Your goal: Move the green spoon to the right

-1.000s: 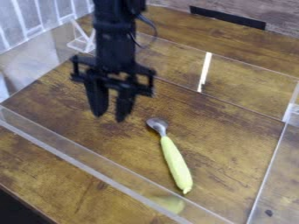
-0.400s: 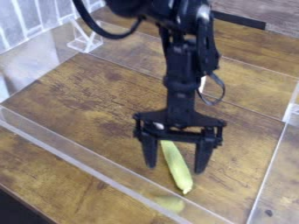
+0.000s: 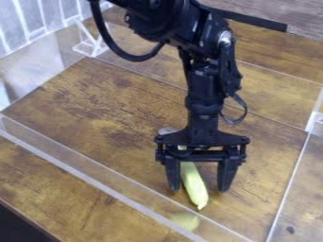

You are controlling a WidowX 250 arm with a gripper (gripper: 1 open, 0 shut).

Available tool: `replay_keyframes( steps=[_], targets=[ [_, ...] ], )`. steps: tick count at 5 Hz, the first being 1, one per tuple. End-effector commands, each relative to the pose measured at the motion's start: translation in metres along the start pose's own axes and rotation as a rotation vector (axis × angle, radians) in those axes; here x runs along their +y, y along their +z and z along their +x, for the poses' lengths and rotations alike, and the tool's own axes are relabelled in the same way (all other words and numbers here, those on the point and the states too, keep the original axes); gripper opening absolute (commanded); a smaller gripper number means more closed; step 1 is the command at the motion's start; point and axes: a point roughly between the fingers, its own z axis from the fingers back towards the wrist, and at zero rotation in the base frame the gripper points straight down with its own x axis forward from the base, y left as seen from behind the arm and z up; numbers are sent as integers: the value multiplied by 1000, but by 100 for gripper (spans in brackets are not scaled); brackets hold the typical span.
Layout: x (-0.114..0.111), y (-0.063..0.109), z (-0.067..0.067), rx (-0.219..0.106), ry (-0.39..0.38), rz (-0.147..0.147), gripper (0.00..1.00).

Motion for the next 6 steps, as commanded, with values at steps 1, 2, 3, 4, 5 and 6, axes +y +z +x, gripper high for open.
replay_keyframes(
  steps=[1, 2, 3, 4, 5, 6],
  targets=[
    [-1, 18, 14, -33, 31, -38, 100],
    [0, 17, 20, -29, 36, -37, 100],
    [-13, 18, 15, -29, 46, -40, 100],
    [-25, 17, 11, -27, 65, -44, 100],
    [-28, 17, 6, -21, 114, -44, 100],
    [-29, 16, 3, -13, 147, -40, 100]
  ],
)
